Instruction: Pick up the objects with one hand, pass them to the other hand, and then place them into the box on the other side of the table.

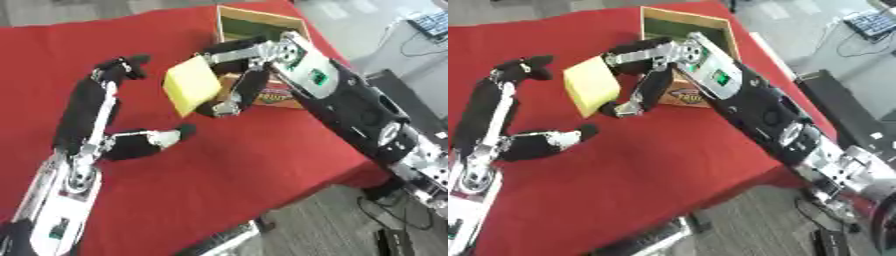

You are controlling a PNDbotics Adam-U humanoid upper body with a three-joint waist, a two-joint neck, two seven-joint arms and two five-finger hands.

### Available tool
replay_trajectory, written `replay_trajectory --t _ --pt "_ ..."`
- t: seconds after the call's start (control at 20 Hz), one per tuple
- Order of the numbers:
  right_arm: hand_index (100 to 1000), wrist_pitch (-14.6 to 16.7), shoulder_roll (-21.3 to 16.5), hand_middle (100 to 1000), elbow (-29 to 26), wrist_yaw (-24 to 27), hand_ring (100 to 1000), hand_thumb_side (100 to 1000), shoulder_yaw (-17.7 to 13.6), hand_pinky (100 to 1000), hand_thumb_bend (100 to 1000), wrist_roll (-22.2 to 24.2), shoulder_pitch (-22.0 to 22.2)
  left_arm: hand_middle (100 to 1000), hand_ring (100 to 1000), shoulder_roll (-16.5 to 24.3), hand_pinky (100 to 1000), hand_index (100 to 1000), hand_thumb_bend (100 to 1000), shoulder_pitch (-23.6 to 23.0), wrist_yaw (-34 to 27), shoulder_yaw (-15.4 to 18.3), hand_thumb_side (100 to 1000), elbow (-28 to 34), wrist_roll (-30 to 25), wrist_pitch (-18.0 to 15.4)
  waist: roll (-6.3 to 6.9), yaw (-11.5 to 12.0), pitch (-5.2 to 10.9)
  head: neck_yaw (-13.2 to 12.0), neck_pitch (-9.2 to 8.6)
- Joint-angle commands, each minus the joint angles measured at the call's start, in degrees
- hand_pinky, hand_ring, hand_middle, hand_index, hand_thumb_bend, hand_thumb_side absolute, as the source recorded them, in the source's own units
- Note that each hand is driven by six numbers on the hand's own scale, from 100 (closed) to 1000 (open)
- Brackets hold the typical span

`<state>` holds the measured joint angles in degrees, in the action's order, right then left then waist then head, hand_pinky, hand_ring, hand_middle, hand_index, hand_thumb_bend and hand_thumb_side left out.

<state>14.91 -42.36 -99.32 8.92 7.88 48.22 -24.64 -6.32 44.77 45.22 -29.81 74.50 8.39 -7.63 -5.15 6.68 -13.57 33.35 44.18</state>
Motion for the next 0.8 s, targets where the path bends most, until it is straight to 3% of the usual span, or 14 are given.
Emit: replay_trajectory --t 0.05,0.45,0.8 --pt "646 0.13 -3.88 554 -1.04 2.04 989 234 -2.33 892 100 -1.94 0.18 601 670 1.36 754 852 804 0.42 0.68 0.04 520 1.38 -0.04 -0.03 0.34 -0.31 1.16 0.05 -0.06" --pt "653 0.01 -10.76 559 2.51 7.82 993 278 -8.63 896 100 -9.10 4.14 620 692 9.47 769 848 783 -2.23 1.08 -1.08 546 7.33 -5.01 1.69 1.91 -0.68 2.21 2.70 -0.06" --pt "655 -0.44 -15.96 561 7.81 13.61 990 324 -14.33 900 100 -13.13 7.08 628 700 16.52 768 846 771 -3.84 -1.67 0.13 581 17.38 -11.53 5.71 3.26 -0.25 2.29 3.44 -1.26"
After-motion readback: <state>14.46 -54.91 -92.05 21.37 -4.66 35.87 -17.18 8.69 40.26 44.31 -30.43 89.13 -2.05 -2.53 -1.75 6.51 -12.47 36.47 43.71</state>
